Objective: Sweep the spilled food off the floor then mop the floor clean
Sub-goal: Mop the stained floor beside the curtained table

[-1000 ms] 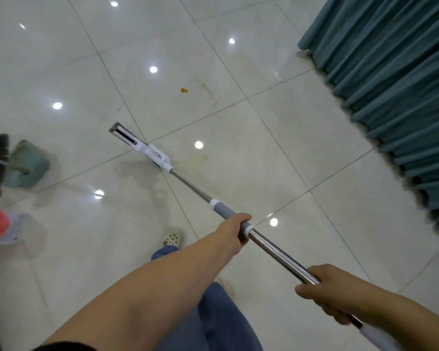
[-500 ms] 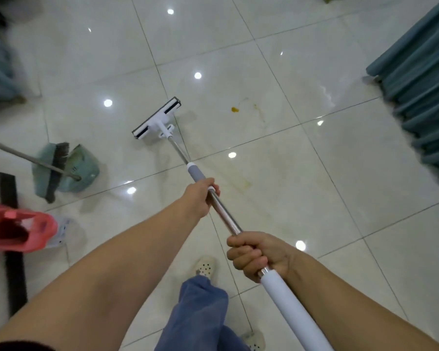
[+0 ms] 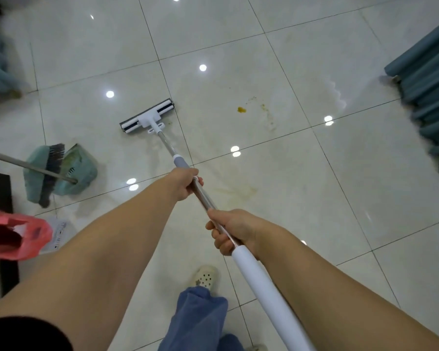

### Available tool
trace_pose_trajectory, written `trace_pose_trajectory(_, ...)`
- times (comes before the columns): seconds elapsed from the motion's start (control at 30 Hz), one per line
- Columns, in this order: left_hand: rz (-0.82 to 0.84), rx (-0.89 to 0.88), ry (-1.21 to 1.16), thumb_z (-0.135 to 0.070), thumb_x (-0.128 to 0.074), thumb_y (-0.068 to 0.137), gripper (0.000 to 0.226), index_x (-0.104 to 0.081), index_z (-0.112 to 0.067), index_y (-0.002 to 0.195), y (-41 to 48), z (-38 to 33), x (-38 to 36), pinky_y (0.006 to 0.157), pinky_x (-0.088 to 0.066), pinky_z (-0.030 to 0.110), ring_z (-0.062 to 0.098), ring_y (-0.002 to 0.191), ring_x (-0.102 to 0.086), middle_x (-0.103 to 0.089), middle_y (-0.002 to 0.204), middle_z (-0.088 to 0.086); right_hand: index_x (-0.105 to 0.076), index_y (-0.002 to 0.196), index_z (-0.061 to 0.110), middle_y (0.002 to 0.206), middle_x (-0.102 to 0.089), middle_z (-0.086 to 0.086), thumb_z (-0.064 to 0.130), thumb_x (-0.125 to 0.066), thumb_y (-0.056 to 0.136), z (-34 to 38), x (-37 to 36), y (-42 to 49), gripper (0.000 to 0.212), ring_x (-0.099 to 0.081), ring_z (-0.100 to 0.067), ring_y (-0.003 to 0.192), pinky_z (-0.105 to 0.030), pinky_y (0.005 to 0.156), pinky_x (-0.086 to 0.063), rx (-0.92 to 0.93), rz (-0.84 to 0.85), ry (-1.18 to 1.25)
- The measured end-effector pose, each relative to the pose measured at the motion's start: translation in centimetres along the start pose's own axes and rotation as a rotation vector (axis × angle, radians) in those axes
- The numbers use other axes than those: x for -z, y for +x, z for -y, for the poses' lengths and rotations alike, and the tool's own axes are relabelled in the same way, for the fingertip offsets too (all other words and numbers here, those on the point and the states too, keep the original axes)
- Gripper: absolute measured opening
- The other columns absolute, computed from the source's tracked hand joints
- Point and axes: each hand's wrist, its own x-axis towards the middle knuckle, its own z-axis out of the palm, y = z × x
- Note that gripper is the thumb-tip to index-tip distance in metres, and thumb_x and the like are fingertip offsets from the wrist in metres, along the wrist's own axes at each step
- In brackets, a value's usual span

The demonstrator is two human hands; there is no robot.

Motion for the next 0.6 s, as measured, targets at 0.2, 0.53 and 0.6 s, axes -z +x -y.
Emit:
trace_pose_trajectory(0.2, -0.033, 0.050, 0.137, -0.007, -0.040, 0.098, 0.020, -0.036, -0.006, 0.117, -0.7, 4.3, -4.1, 0.037, -0.047, 0.019, 0.015, 0.053, -0.046, -0.043, 0.068, 0.007, -0.050, 0.082, 0.008, 0.053, -0.047, -0.003, 0.036, -0.054, 0.095, -3.9, 4.5, -1.2, 0.031, -0.041, -0.009, 0.036, -0.015, 0.033, -0.036, -0.015, -0.045, -0.002)
trace_pose_trajectory(0.53, 0.004, 0.166, 0.191, -0.007, -0.041, 0.097, 0.030, -0.034, -0.001, 0.126, -8.3, 20.7, -17.0, 0.032, -0.047, 0.019, 0.018, 0.054, -0.050, -0.047, 0.074, 0.011, -0.054, 0.097, 0.006, 0.056, -0.049, -0.003, 0.035, -0.049, 0.097, -18.8, 19.2, -10.9, 0.029, -0.043, -0.009, 0.043, -0.018, 0.040, -0.038, -0.034, -0.070, -0.098)
trace_pose_trajectory(0.6, 0.030, 0.203, 0.178, -0.007, -0.042, 0.096, 0.026, -0.033, -0.002, 0.121, -10.4, 25.1, -21.3, 0.033, -0.048, 0.020, 0.018, 0.053, -0.051, -0.048, 0.075, 0.011, -0.056, 0.098, 0.006, 0.057, -0.049, -0.004, 0.036, -0.048, 0.097, -22.3, 23.8, -13.7, 0.031, -0.043, -0.010, 0.043, -0.019, 0.042, -0.038, -0.058, -0.105, -0.153)
